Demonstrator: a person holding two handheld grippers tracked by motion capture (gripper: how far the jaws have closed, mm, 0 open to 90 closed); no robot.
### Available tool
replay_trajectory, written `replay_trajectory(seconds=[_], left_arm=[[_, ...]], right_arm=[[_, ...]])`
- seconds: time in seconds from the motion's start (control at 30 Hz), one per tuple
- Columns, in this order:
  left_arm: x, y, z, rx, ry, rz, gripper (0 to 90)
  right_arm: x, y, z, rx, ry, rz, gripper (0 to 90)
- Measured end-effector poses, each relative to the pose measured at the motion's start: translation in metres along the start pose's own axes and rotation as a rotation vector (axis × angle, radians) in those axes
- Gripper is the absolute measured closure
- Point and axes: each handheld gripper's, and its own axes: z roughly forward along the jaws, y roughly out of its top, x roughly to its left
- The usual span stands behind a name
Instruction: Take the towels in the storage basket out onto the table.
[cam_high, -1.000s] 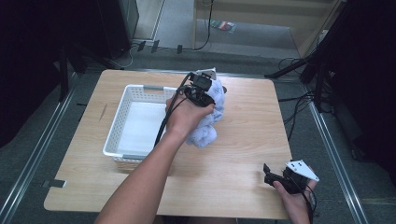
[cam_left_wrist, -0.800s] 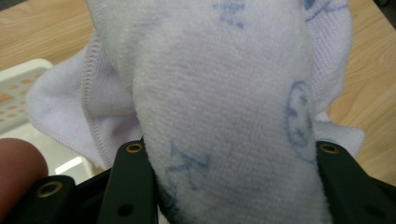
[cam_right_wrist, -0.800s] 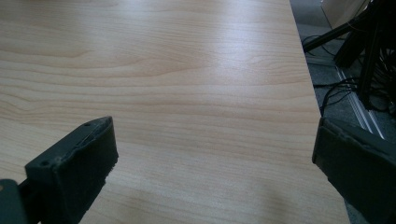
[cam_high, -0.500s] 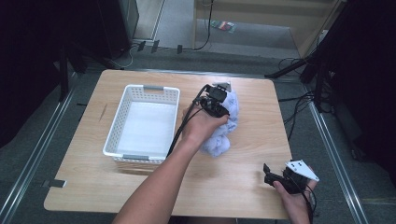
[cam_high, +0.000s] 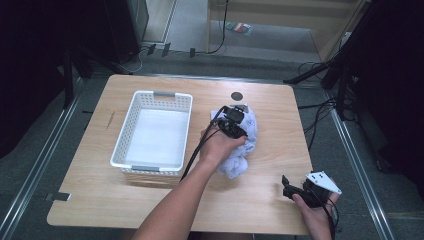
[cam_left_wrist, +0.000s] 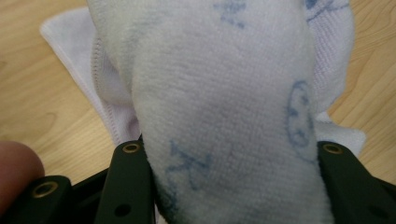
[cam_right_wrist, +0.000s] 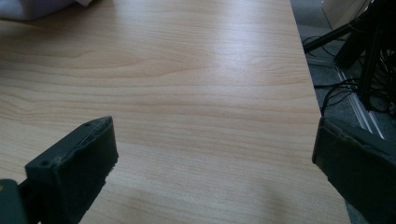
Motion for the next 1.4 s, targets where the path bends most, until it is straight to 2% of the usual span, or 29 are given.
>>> replay_trajectory(seconds=[0.1,0.17,0.2,0.23,0.3,0.33,0.43,0.53,0.73,0.8,0.97,1.13,1.4], left_arm=[[0.001,-0.003,0.004,-0.004,-0.014,0.001,51.3],[0.001,-0.005,0.008,-0.033,-0.031,0.005,47.7],[0.001,-0.006,0.008,-0.029,-0.039,0.017,44.9],[0.001,-0.006,0.008,-0.029,-0.039,0.017,38.0],[0.001,-0.004,0.011,0.023,-0.095,-0.007,7.5],[0.001,-0.004,0.011,0.020,-0.100,-0.016,0.0],[0.002,-0.004,0.009,0.004,-0.082,-0.019,0.0],[0.003,-0.005,0.005,0.002,-0.065,-0.002,0.0],[0.007,-0.005,-0.001,-0.023,-0.083,-0.013,0.0],[0.009,-0.006,-0.004,-0.023,-0.077,-0.002,0.0],[0.014,-0.008,-0.011,-0.042,-0.075,-0.005,0.0],[0.026,-0.014,-0.022,-0.067,-0.062,-0.009,0.0],[0.043,-0.025,-0.039,-0.067,-0.036,-0.008,0.0]], right_arm=[[0.000,0.000,0.000,0.000,0.000,0.000,0.0],[0.000,0.000,0.000,0.001,0.001,0.000,0.0],[0.000,0.000,0.000,0.000,0.001,0.000,0.0],[0.000,0.000,0.000,0.000,0.001,0.000,0.0],[0.000,0.000,0.000,0.000,0.001,-0.002,0.0],[0.000,0.000,0.000,0.000,0.001,-0.002,0.0],[0.000,0.000,0.000,0.001,0.000,-0.002,0.0],[0.000,0.000,0.000,0.001,-0.002,-0.002,0.0],[0.000,0.000,0.000,0.003,-0.002,-0.002,0.0],[0.000,0.000,0.000,0.003,-0.003,-0.001,0.0],[0.000,0.000,0.001,0.003,-0.003,-0.001,0.0],[0.000,0.000,0.001,0.004,-0.007,-0.002,0.0],[0.001,0.000,0.001,0.008,-0.010,-0.002,0.0]])
